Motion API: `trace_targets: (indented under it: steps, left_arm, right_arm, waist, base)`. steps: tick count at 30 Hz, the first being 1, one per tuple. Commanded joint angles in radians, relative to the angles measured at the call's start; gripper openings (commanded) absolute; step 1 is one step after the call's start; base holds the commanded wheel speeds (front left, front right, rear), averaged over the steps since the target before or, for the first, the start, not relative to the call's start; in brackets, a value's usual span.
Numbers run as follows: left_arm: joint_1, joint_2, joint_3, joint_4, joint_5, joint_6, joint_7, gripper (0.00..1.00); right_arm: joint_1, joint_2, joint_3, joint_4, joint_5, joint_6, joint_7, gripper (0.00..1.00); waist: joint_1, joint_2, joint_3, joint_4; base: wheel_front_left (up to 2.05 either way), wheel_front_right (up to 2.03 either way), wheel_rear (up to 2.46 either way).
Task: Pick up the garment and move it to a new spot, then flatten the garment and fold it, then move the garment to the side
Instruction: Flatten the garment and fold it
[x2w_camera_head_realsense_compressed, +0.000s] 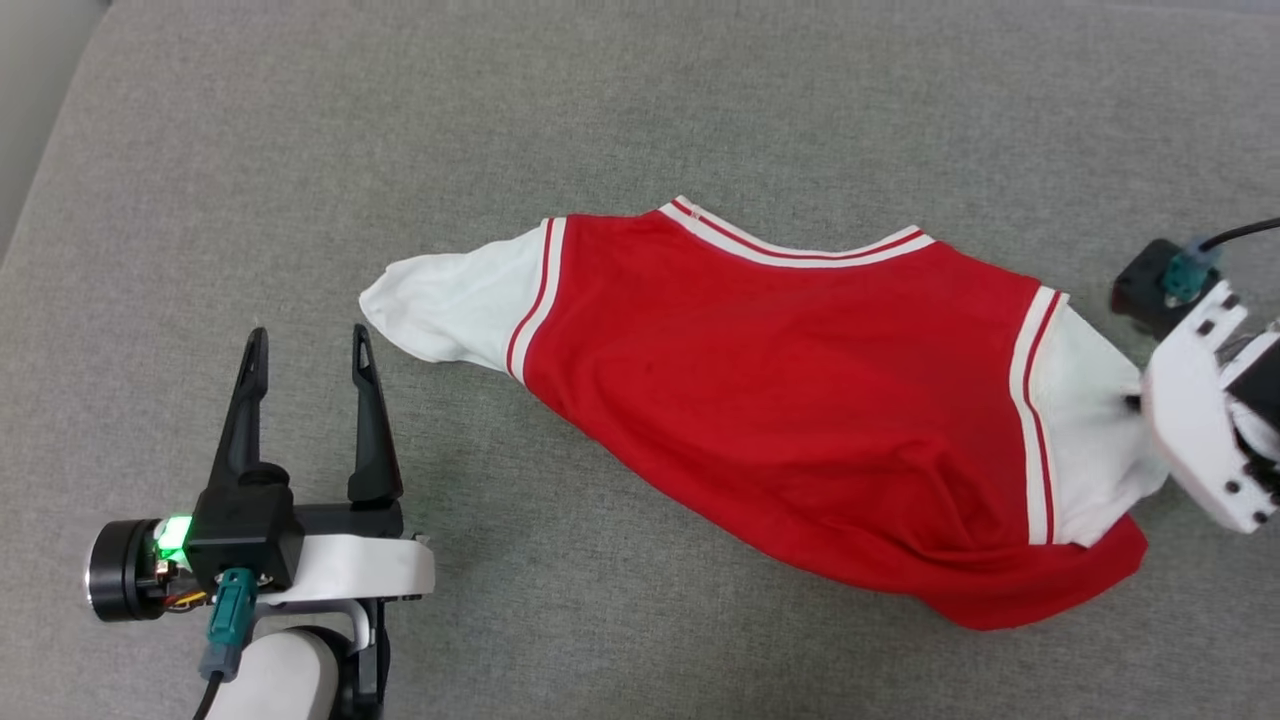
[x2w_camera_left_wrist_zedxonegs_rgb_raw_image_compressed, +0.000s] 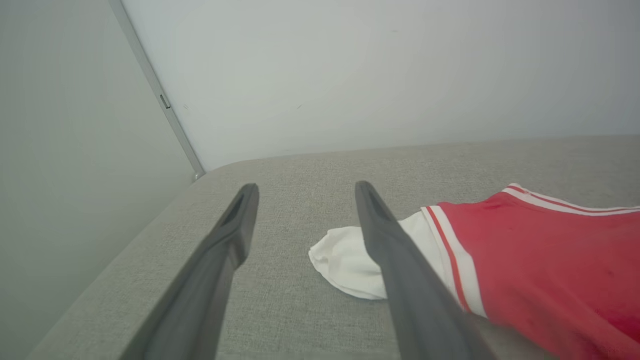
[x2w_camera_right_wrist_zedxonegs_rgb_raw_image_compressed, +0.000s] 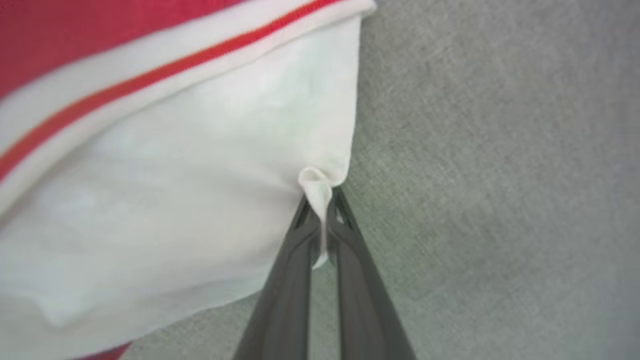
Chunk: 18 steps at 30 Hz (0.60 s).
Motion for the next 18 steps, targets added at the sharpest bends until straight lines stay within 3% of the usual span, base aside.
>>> trace_targets:
  steps: [1,10,12,15,16,17,18]
  left_arm:
    - [0.015,-0.010,0.017,0.007,0.013,-0.014,-0.003,1.00]
    - [0.037,-0.050,0.071,0.013,0.048,-0.066,-0.003,1.00]
    - [0.031,-0.057,0.076,0.019,0.055,-0.080,-0.003,1.00]
    - [0.023,-0.071,0.101,0.040,0.078,-0.109,-0.003,1.00]
    - [0.024,-0.068,0.108,0.046,0.082,-0.111,-0.003,1.00]
    - [0.024,-0.065,0.114,0.054,0.084,-0.115,-0.003,1.00]
    - [0.024,-0.062,0.121,0.060,0.084,-0.120,-0.003,1.00]
  right_arm:
    - [-0.022,-0.034,0.000,0.027,0.017,-0.002,-0.036,0.00]
    - [-0.007,-0.115,-0.059,0.171,0.082,-0.001,-0.120,0.00]
    - [0.017,-0.106,-0.066,0.225,0.090,-0.001,-0.127,0.00]
    - [0.076,-0.037,-0.092,0.341,0.089,-0.001,-0.190,0.00]
    - [0.077,-0.026,-0.102,0.354,0.081,-0.001,-0.212,0.25]
    - [0.077,-0.018,-0.113,0.364,0.075,-0.001,-0.237,1.00]
    - [0.077,-0.013,-0.122,0.372,0.065,-0.001,-0.264,1.00]
  waist:
    - [0.0000,0.0000,-0.025,-0.015]
    - [0.0000,0.0000,-0.040,-0.028]
    - [0.0000,0.0000,-0.029,-0.025]
    - [0.0000,0.0000,-0.028,-0.019]
    - [0.0000,0.0000,-0.034,-0.021]
    - [0.0000,0.0000,-0.044,-0.025]
    - [0.0000,0.0000,-0.056,-0.029]
  base:
    - [0.00,0.00,0.00]
    - [0.00,0.00,0.00]
    - [0.00,0.00,0.00]
    - [0.00,0.00,0.00]
    - [0.00,0.00,0.00]
    - [0.00,0.00,0.00]
    - [0.00,0.00,0.00]
